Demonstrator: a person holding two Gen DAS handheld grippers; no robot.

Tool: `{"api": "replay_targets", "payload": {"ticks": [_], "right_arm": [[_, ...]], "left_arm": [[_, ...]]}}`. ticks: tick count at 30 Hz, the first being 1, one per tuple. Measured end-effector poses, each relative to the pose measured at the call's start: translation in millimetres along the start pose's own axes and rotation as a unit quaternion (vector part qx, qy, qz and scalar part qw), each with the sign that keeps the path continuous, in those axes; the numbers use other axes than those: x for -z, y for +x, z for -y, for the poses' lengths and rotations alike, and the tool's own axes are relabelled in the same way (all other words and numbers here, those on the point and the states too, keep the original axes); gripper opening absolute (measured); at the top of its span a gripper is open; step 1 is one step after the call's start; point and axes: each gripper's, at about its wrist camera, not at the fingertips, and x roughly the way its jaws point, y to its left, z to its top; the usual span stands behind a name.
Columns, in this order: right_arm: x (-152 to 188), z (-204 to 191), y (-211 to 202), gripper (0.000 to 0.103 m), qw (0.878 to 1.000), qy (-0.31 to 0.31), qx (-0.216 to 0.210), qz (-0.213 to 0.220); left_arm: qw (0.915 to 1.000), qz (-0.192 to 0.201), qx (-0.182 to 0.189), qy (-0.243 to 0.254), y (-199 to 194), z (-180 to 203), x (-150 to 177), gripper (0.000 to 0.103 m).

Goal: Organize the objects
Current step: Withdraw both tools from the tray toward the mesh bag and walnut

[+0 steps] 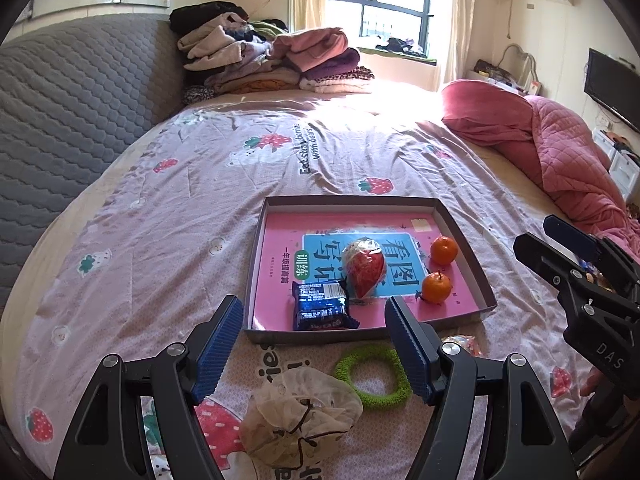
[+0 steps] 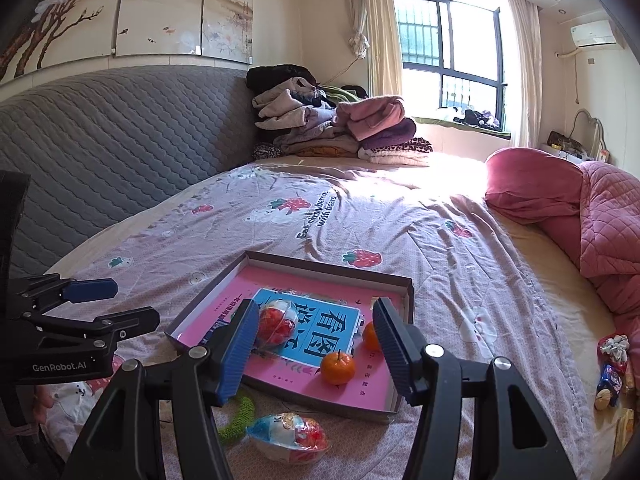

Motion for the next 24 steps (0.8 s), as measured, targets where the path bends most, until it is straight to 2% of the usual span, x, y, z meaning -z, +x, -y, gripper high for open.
{"api": "replay_targets", "payload": {"ticks": [3, 24], "right_arm": [[2, -1, -6, 0.059, 1.0, 0.002, -0.003, 0.003], [9, -19, -31, 0.059, 1.0, -0.009, -0.014, 0.013]], "left_arm": [[0.9999, -0.005, 0.009, -0.005, -3, -1, 4, 0.075], [1.0, 0.003, -0.003, 0.003, -22, -4, 24, 0.075]]}}
